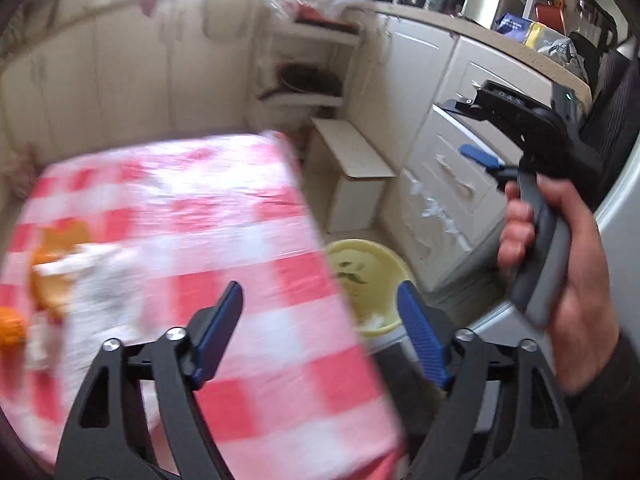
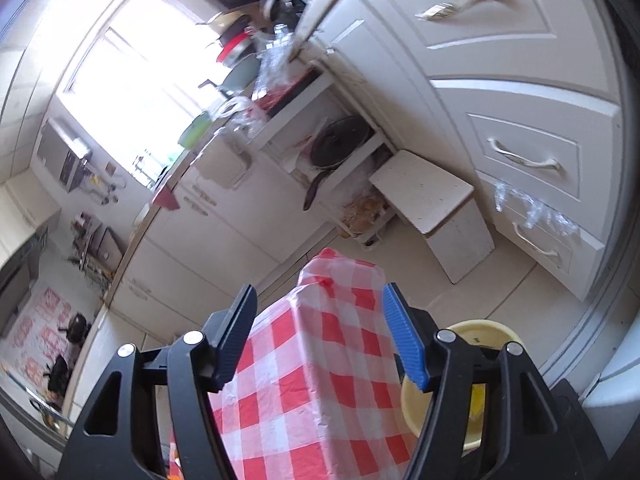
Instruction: Collect trash
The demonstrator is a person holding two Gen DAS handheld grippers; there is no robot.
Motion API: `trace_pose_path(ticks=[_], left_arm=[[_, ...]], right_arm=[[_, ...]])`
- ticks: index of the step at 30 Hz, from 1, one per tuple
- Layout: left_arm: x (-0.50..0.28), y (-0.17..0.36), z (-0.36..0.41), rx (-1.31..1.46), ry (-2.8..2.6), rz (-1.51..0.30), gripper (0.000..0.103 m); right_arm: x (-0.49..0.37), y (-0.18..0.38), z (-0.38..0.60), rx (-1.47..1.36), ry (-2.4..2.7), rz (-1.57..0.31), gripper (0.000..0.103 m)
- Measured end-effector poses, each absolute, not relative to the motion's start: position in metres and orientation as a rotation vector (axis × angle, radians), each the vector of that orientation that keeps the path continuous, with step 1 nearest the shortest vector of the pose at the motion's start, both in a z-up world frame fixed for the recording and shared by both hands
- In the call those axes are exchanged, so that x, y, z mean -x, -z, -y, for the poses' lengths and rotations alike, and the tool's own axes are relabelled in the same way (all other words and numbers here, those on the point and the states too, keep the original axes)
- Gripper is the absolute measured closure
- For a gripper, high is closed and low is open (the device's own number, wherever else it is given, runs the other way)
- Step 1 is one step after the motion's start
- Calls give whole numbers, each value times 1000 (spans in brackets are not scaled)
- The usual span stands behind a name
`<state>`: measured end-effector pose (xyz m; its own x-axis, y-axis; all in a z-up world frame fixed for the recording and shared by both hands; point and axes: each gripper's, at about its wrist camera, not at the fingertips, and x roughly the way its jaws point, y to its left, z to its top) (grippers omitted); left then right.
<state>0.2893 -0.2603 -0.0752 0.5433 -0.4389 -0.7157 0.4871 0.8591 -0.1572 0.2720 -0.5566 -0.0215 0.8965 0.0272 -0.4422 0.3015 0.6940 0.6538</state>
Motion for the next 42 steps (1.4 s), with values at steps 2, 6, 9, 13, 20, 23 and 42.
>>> trace_pose_path(ticks=[2, 6, 9, 13, 20, 23, 42], left_arm=[[-272, 70, 205, -95, 460, -808, 21], [-257, 73, 97, -86, 260, -828, 20], [-244, 74, 20, -25, 138, -831, 20], [-224, 77, -44, 102, 67, -814, 16], [-210, 81, -54, 139, 92, -796, 13], [-205, 81, -51, 127, 108, -791, 11], [-211, 90, -52, 197, 83, -823, 10]], right_arm=[[-273, 11, 531, -733, 134, -439, 35], [-266, -6, 473, -623, 71, -426, 29], [-253, -9, 426, -541, 26, -421, 23], [-227, -5, 369, -416, -30, -428, 18], [-177, 5, 306, -342, -52, -411, 16], [-162, 8, 295, -328, -44, -400, 16], [-137, 22, 278, -272, -8, -392, 12]])
